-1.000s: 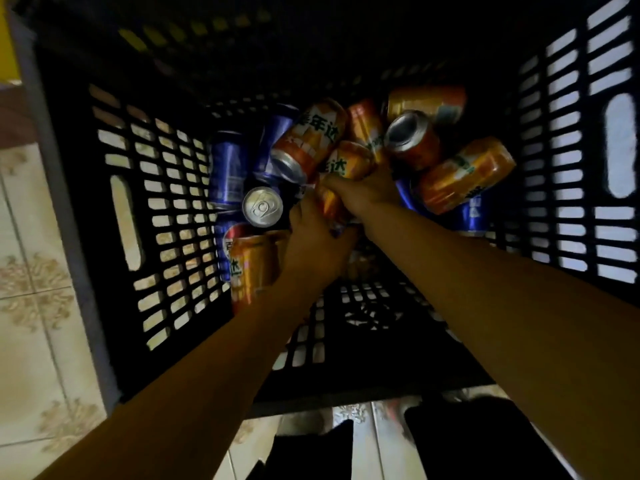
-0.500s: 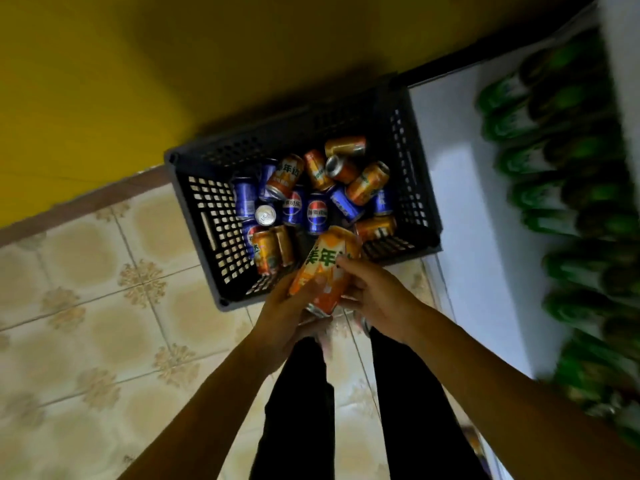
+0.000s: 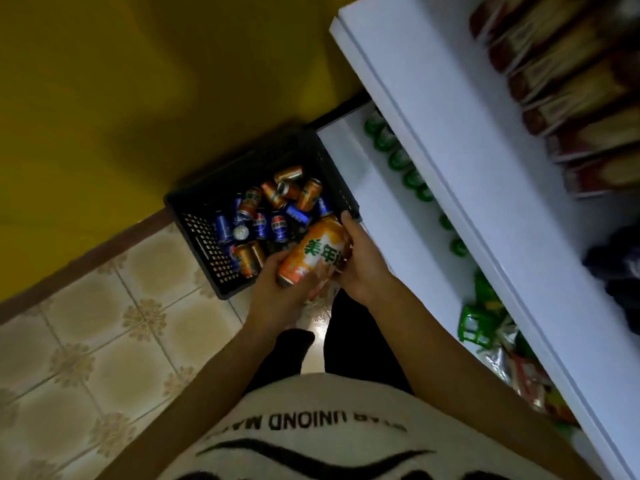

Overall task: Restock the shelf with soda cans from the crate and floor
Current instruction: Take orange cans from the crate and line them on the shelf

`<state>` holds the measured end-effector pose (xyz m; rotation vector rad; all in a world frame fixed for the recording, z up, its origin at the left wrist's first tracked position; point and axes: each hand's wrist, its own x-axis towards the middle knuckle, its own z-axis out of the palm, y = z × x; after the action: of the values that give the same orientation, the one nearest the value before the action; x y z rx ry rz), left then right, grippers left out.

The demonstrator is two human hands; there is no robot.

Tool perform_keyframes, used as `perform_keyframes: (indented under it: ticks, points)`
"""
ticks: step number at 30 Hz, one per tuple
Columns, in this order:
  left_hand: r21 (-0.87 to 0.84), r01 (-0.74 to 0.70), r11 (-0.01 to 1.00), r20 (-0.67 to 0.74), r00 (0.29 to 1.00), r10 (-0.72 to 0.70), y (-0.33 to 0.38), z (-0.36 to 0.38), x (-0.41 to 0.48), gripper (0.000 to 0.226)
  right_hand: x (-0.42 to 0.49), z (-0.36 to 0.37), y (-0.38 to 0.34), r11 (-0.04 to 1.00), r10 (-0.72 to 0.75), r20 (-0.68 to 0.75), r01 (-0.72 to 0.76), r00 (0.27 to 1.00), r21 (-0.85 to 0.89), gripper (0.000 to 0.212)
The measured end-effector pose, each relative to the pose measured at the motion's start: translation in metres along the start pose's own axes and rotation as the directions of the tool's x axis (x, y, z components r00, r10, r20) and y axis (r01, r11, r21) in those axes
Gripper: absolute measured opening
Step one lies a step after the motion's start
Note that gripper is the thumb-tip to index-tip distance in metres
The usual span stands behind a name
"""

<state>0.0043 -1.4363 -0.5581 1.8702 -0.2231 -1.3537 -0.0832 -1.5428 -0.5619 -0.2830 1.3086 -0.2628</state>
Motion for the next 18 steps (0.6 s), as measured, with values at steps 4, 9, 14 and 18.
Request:
perform_keyframes:
  ticks: [4, 9, 14, 18]
  points:
    - [-0.101, 0.03, 0.994, 0.1, 0.995, -0.02, 0.019, -0.02, -0.049, 0.041, -0.07, 0.006, 0.017, 0.99, -0.125, -0.037, 0.127, 0.992, 0.064, 0.022]
    - [-0.408, 0.311, 0.858, 0.43, 0.895, -0.119, 0.034, -0.022, -0.096, 0.066, -0.136, -0.003, 0.019, 0.96, -0.277, -0.095, 0.28, 0.956, 0.023, 0.033]
    - [-0.533, 0.493, 0.688, 0.575, 0.807, -0.133, 0.076, 0.012, -0.135, 0.067, -0.212, -0.028, -0.011, 0.847, -0.531, -0.111, 0.521, 0.84, -0.104, 0.035]
    - [-0.464, 0.424, 0.777, 0.677, 0.736, 0.003, 0.132, 0.053, -0.178, 0.064, -0.29, -0.055, -0.042, 0.651, -0.758, -0.108, 0.738, 0.643, -0.176, 0.019]
